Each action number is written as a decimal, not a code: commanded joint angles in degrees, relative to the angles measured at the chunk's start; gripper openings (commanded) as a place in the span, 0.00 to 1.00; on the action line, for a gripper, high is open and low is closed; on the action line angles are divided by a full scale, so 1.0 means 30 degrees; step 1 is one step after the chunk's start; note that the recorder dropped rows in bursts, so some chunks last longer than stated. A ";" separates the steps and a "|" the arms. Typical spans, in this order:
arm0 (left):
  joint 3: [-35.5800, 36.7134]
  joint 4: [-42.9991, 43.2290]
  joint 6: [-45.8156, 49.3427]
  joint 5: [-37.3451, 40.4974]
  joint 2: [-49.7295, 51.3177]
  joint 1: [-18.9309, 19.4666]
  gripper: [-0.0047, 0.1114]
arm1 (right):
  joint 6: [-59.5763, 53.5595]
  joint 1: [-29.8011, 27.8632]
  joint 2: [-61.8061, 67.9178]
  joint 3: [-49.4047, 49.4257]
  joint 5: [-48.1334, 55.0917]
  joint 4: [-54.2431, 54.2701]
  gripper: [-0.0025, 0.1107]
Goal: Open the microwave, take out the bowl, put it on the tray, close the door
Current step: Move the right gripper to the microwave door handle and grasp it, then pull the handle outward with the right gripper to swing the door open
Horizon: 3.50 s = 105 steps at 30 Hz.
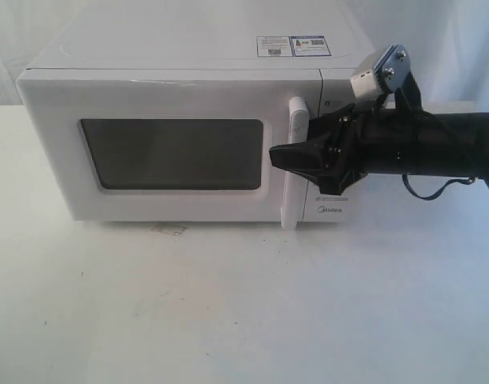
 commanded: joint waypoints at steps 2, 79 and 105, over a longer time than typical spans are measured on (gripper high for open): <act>0.0080 -0.0155 0.0018 -0.0065 -0.0076 0.0061 0.04 | -0.0505 -0.0010 0.0659 -0.0591 0.0608 0.0525 0.57; 0.0080 -0.0155 0.0018 -0.0065 -0.0076 0.0061 0.04 | 0.6745 0.0793 -0.0849 -0.3041 -0.5881 0.0403 0.49; 0.0080 -0.0155 0.0018 -0.0065 -0.0076 0.0061 0.04 | 0.6117 0.1886 -0.0712 -0.3016 -0.3425 -0.0519 0.02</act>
